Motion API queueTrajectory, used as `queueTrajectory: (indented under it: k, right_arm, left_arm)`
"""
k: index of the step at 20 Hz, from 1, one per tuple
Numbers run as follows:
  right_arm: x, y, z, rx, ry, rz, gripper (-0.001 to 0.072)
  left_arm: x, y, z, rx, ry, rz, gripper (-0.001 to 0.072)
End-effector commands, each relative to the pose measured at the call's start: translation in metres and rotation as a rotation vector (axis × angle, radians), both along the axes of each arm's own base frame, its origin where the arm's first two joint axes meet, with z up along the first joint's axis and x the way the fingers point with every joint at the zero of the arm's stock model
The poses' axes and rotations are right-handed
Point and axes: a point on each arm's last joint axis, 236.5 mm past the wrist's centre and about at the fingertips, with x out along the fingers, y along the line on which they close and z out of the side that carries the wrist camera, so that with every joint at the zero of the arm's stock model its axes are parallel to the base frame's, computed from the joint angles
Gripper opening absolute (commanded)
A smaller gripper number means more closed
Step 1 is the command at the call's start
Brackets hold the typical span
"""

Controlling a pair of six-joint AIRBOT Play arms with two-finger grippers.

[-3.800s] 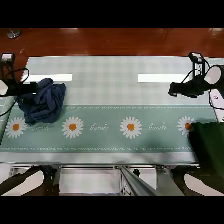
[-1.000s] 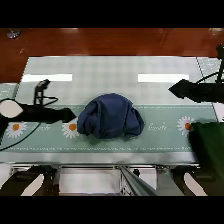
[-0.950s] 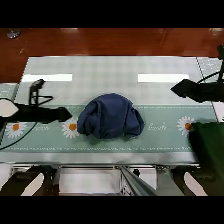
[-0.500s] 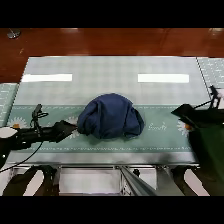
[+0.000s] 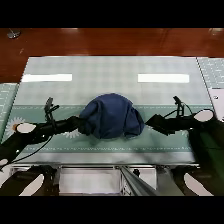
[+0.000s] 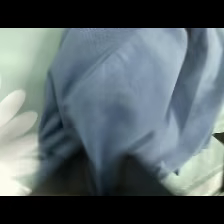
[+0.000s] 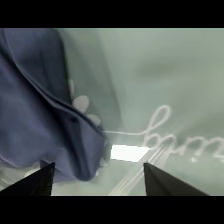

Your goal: Fold the shirts.

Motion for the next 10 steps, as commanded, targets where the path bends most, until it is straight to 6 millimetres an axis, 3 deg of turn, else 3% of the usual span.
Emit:
queueTrajectory:
  k: [1, 5, 6, 7, 8, 10]
  right_arm:
    - [-0.002, 0.035, -0.009, 0.056, 0.037, 0.025, 0.0623]
    - [-0.007, 0.067, -0.02, 0.08, 0.09, 0.092, 0.0597]
    - [-0.002, 0.073, -0.02, 0.079, 0.083, 0.116, 0.0445]
    - [0.007, 0.079, -0.014, 0.082, 0.05, 0.151, 0.0151]
    - [0.023, 0.082, 0.001, 0.091, -0.008, 0.191, 0.0023]
    - [0.061, 0.077, 0.052, 0.105, -0.118, 0.248, 0.0023]
  left_arm:
    - [0.005, -0.014, -0.008, 0.043, 0.027, -0.124, 0.0026]
    - [0.025, -0.014, 0.018, 0.042, -0.032, -0.174, 0.0026]
    - [0.029, -0.014, 0.025, 0.033, -0.043, -0.176, 0.0026]
    - [0.035, -0.012, 0.032, 0.027, -0.056, -0.175, 0.0026]
    - [0.042, -0.008, 0.044, 0.019, -0.076, -0.175, 0.0026]
    - [0.064, 0.006, 0.088, -0.014, -0.158, -0.166, 0.0025]
